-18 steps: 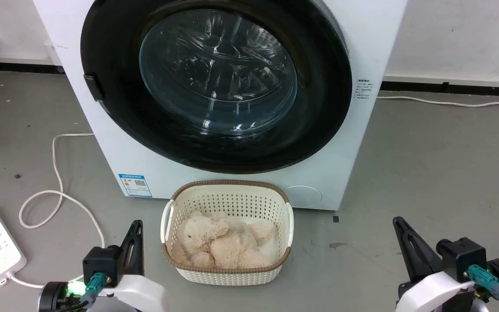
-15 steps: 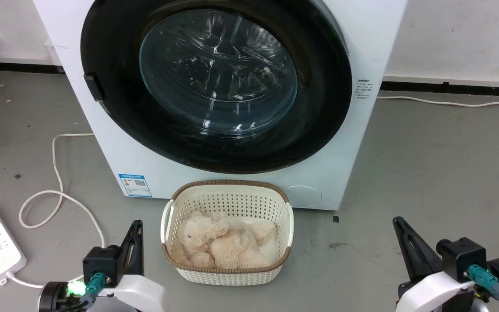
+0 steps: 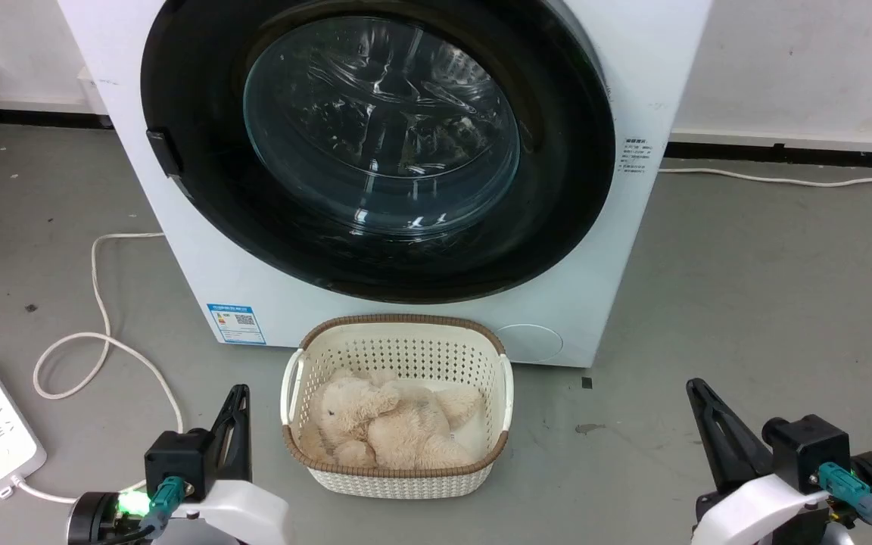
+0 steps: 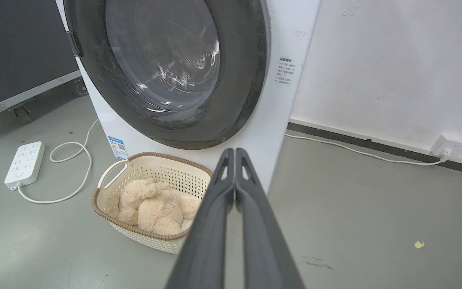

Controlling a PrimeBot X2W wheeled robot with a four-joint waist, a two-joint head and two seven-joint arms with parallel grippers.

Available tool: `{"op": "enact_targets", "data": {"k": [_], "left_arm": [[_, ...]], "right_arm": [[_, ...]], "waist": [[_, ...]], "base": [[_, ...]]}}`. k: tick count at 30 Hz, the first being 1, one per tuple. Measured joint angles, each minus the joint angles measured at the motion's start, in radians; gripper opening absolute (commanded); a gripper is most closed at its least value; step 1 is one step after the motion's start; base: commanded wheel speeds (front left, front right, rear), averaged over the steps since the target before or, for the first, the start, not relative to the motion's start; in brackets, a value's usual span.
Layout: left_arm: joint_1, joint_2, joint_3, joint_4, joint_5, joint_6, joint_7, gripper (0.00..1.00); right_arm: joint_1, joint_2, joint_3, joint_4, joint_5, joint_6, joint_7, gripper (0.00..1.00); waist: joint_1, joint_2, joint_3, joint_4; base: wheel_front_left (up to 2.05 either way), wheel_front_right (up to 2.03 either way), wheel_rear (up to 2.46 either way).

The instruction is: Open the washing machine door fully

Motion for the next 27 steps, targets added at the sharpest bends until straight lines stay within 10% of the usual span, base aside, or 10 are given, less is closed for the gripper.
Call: {"op": "enact_targets", "data": {"k": [18, 19, 27], "left_arm": [[0.0, 0.0, 0.0, 0.0, 0.0, 0.0, 0.0, 0.0], [0.0, 0.0, 0.0, 0.0, -0.001, 0.001, 0.0, 1.0], [0.0, 0.0, -0.002, 0.002, -0.002, 0.002, -0.001, 1.0]], "right_arm": [[0.0, 0.0, 0.0, 0.0, 0.0, 0.0, 0.0, 0.0], [0.0, 0.0, 0.0, 0.0, 0.001, 0.0, 0.0, 1.0], [0.001, 0.0, 0.001, 0.0, 0.002, 0.0, -0.002, 1.0]], "waist": [[0.0, 0.0, 0.0, 0.0], [0.0, 0.0, 0.0, 0.0], [0.0, 0.0, 0.0, 0.0]], "base": [[0.0, 0.0, 0.0], [0.0, 0.0, 0.0], [0.0, 0.0, 0.0]]}}
